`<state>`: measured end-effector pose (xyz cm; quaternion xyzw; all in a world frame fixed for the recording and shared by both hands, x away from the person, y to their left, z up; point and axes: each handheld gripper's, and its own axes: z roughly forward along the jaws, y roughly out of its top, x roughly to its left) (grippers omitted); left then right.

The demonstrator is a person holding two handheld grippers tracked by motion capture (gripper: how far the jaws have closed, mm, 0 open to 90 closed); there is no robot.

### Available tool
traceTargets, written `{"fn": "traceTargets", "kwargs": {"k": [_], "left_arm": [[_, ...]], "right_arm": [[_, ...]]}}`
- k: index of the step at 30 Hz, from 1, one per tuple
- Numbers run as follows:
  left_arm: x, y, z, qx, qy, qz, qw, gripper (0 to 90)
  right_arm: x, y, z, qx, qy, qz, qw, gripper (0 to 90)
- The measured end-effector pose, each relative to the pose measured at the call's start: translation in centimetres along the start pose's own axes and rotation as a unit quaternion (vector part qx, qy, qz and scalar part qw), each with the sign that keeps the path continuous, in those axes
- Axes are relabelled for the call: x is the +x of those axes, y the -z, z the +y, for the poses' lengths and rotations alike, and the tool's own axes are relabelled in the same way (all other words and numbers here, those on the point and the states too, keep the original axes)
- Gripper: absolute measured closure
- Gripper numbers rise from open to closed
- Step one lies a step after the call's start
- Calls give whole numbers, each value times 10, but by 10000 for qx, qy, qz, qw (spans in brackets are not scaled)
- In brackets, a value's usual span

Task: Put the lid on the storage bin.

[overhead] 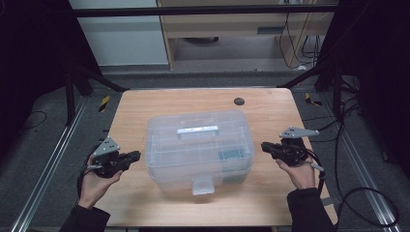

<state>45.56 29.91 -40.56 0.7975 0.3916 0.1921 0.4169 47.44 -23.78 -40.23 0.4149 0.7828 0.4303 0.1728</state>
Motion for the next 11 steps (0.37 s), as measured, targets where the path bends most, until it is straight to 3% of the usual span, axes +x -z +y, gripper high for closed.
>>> {"fn": "traceTargets", "kwargs": {"k": [5,11], "left_arm": [[10,-12,-10,-1,327,452,9984,682],[26,-28,-28,250,554,844,9946,478]], "right_arm": [[-11,-6,-19,57,-144,-597,9981,616],[-26,-12,-37,133,-227,-994,9947,361]]}}
